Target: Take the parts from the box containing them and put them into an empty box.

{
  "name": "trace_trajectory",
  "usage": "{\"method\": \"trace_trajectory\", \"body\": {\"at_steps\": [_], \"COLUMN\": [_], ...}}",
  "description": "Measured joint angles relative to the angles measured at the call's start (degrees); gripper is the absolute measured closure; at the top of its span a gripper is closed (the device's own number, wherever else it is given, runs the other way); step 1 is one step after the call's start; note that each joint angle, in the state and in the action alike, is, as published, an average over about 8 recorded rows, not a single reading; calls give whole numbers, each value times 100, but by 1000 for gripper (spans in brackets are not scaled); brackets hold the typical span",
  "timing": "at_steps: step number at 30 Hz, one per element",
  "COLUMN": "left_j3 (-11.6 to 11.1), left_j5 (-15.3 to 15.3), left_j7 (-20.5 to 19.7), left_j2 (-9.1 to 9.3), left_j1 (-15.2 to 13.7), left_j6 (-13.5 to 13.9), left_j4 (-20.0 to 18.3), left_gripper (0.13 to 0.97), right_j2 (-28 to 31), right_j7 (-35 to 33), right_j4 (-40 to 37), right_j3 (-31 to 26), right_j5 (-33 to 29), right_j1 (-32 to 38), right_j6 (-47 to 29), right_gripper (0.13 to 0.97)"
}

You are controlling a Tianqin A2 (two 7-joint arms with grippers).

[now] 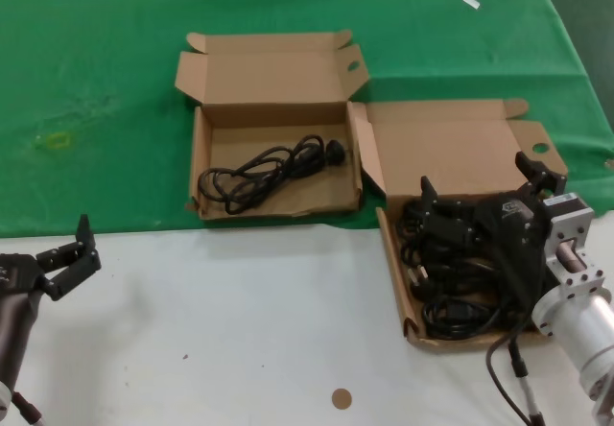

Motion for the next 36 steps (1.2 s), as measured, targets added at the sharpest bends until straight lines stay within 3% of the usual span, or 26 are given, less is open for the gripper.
{"method": "trace_trajectory", "body": {"at_steps": [36], "left_j3": [0], "left_j5": [0], "left_j7": [0], "left_j2": [0], "left_j1": [0], "left_j6": [0], "left_j4": [0], "left_gripper": [132], "right_j2": [0], "right_j7": [0], "right_j4": [0], "right_j3": [0], "right_j5": [0], "right_j1": [0], "right_j6": [0], "right_gripper": [129]}}
